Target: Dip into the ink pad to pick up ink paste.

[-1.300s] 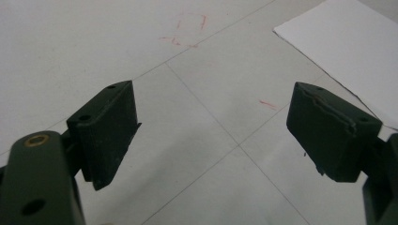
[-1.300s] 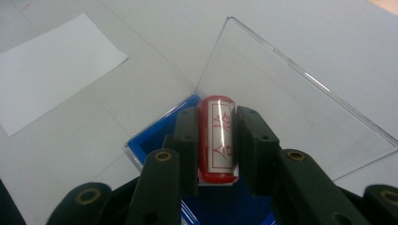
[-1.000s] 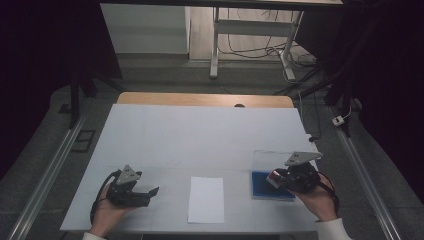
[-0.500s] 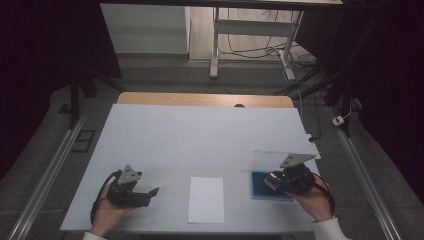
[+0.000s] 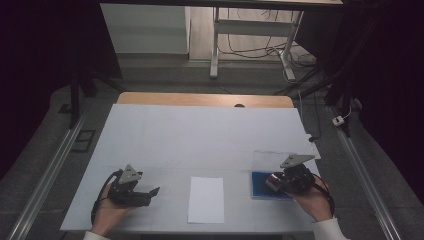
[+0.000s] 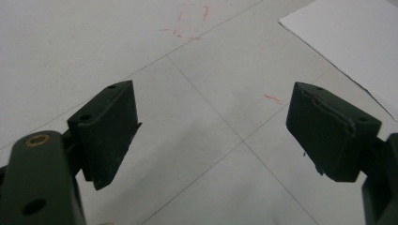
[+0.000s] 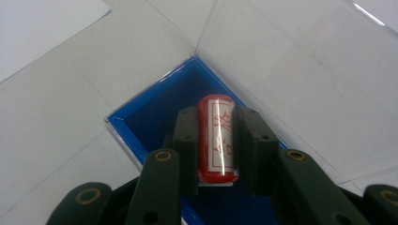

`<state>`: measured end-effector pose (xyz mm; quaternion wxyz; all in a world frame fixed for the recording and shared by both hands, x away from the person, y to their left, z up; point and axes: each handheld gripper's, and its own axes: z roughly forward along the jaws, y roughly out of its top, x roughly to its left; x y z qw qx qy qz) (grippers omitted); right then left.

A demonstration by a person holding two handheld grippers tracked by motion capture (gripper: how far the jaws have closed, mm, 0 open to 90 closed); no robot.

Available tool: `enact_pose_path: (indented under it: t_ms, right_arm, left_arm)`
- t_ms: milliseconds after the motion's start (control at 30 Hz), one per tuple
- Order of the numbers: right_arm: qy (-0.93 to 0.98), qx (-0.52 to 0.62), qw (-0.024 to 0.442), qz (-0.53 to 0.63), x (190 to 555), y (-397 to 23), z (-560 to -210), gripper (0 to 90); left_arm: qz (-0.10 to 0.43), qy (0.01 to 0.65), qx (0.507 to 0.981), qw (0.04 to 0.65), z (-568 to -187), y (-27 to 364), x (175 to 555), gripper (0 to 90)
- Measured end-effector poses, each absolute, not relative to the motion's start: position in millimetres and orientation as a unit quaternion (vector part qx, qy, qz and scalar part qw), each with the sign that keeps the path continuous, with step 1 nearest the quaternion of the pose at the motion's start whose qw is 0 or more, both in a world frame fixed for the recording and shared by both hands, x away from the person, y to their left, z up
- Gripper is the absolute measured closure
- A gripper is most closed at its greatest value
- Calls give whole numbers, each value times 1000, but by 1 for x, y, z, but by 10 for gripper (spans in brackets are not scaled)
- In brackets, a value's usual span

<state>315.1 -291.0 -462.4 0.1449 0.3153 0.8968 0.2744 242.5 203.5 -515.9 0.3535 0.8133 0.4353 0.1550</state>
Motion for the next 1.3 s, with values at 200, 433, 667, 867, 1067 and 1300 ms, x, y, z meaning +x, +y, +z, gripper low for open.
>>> enact_pose_path:
  t_ms: [200, 433, 667, 867, 1067, 1300]
  right_arm:
    - [900, 315, 153, 260, 313, -286, -462, 707]
    - [909, 311, 150, 232, 318, -280, -465, 711]
    - [907, 314, 154, 237, 316, -281, -466, 711]
    - [905, 314, 152, 242, 316, -282, -467, 711]
    - [903, 315, 152, 250, 316, -284, -468, 711]
    - [903, 316, 153, 248, 315, -283, -468, 710]
  left_arm:
    - [154, 432, 815, 353, -516, 202, 245, 173]
    - [154, 433, 814, 355, -516, 202, 245, 173]
    - [156, 433, 814, 354, -516, 203, 246, 174]
    - [155, 432, 814, 355, -516, 203, 247, 174]
    - [157, 432, 814, 356, -515, 203, 246, 175]
    - [156, 433, 813, 357, -514, 204, 247, 175]
